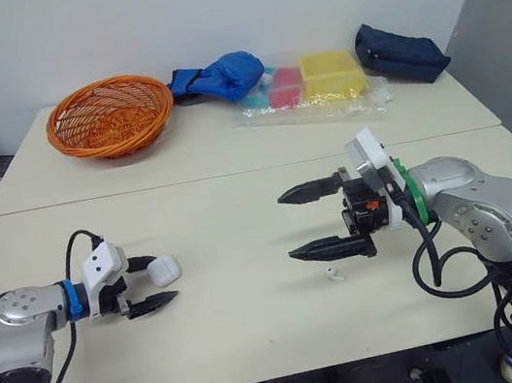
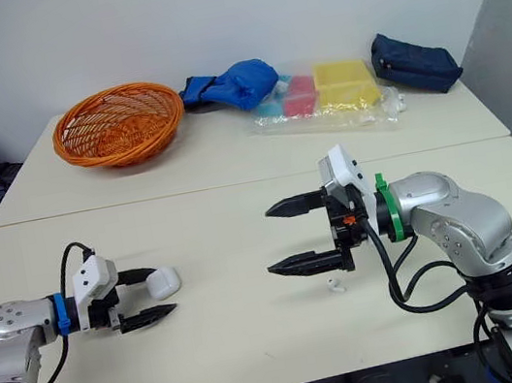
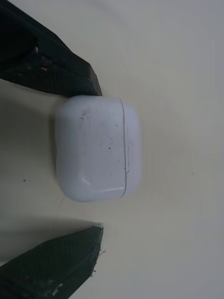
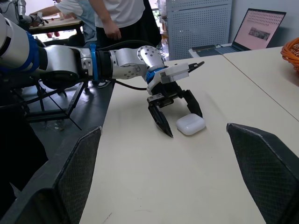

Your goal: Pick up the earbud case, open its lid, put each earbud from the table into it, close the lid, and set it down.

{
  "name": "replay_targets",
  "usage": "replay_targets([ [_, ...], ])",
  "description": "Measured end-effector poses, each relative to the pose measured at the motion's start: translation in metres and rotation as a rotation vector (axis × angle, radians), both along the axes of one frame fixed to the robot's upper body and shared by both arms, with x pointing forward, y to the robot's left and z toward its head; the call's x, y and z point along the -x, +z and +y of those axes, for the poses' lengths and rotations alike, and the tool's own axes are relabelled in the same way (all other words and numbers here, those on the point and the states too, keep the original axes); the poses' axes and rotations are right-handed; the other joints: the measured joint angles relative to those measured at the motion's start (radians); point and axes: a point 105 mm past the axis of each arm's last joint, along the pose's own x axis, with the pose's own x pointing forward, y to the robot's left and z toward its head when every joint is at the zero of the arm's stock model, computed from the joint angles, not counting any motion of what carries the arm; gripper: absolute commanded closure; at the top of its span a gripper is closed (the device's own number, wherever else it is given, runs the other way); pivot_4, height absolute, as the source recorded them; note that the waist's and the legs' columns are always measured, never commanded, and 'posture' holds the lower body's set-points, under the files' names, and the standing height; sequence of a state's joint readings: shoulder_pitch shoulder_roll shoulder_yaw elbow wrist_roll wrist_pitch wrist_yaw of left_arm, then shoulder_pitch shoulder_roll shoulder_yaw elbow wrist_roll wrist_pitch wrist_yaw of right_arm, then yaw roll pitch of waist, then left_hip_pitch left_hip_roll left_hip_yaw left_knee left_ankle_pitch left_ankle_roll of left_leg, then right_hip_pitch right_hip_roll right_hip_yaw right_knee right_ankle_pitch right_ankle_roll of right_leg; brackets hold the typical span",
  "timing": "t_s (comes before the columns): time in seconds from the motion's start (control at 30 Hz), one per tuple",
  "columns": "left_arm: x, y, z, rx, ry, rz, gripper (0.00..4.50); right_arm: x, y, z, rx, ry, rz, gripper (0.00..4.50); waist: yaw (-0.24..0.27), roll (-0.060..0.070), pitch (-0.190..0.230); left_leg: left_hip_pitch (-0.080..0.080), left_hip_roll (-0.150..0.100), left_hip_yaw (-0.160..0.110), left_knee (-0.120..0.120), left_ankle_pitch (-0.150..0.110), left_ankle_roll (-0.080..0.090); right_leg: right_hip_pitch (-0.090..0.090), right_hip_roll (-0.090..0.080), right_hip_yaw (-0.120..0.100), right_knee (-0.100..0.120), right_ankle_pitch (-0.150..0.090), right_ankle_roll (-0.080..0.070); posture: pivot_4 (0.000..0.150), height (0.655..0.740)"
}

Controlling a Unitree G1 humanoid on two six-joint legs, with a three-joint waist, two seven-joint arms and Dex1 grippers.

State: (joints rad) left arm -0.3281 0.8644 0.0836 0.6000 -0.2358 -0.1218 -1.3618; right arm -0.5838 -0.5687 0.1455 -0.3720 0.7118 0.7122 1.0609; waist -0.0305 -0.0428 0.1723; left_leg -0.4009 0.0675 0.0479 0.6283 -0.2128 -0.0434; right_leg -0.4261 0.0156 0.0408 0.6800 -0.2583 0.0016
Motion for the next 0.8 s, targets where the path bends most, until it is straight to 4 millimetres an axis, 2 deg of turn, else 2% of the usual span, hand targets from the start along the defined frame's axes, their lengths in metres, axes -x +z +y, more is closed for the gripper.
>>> replay_targets([
  [0.13, -0.003, 0.001, 0.001, -0.005, 0.008, -0.012, 1.73, 0.0, 0.0, 0.0, 0.0, -0.001, 0.0, 0.0, 0.0, 0.0, 0.0, 0.0, 0.0, 0.0, 0.0, 0.0, 0.0, 0.0, 0.0, 0.0, 0.0, 0.0, 0.0, 0.15, 0.74],
  [0.37, -0.006, 0.001, 0.0, -0.008, -0.001, -0.016, 1.73, -0.001, 0.001, -0.001, 0.001, -0.008, -0.004, 0.0, 0.0, 0.0, 0.0, 0.0, 0.0, 0.0, 0.0, 0.0, 0.0, 0.0, 0.0, 0.0, 0.0, 0.0, 0.0, 0.15, 0.74],
  [0.47, -0.007, 0.002, -0.009, 0.019, -0.012, -0.007, 1.73, -0.003, 0.0, -0.002, 0.008, -0.026, -0.008, 0.0, 0.001, 0.0, 0.0, 0.0, 0.0, 0.0, 0.0, 0.0, 0.0, 0.0, 0.0, 0.0, 0.0, 0.0, 0.0, 0.15, 0.74],
  [0.53, -0.018, 0.018, -0.031, 0.063, -0.051, -0.068, 1.73, -0.01, -0.004, -0.01, 0.046, -0.075, 0.006, 0.0, 0.008, -0.002, 0.001, -0.002, -0.001, -0.002, 0.001, 0.0, 0.0, 0.0, -0.001, -0.002, 0.0, 0.0, 0.001, 0.15, 0.74],
  [0.57, -0.027, 0.039, -0.051, 0.099, -0.097, -0.147, 1.73, -0.015, -0.006, -0.015, 0.06, -0.107, 0.029, 0.0, 0.015, -0.003, 0.001, -0.004, -0.002, -0.004, 0.003, 0.0, 0.0, 0.0, -0.001, -0.003, 0.0, 0.001, 0.001, 0.15, 0.74],
  [0.67, -0.036, 0.094, -0.084, 0.092, -0.224, -0.352, 1.73, -0.021, 0.002, -0.018, 0.047, -0.139, 0.08, 0.0, 0.014, -0.004, 0.001, -0.003, -0.002, -0.002, 0.003, 0.0, 0.0, 0.0, -0.001, -0.001, 0.0, 0.001, 0.002, 0.15, 0.74],
  [0.73, -0.036, 0.113, -0.096, 0.052, -0.287, -0.472, 1.73, -0.027, 0.01, -0.02, 0.028, -0.166, 0.11, 0.0, 0.0, -0.003, 0.001, 0.001, -0.002, 0.001, 0.001, 0.0, 0.0, 0.002, -0.001, 0.001, -0.001, 0.001, 0.002, 0.15, 0.74],
  [0.8, -0.037, 0.116, -0.112, 0.026, -0.344, -0.58, 1.73, -0.039, 0.015, -0.025, -0.015, -0.228, 0.191, 0.0, -0.005, -0.003, 0.001, 0.001, -0.002, 0.001, 0.001, 0.0, 0.001, 0.002, 0.0, 0.001, -0.001, 0.001, 0.002, 0.15, 0.74],
])
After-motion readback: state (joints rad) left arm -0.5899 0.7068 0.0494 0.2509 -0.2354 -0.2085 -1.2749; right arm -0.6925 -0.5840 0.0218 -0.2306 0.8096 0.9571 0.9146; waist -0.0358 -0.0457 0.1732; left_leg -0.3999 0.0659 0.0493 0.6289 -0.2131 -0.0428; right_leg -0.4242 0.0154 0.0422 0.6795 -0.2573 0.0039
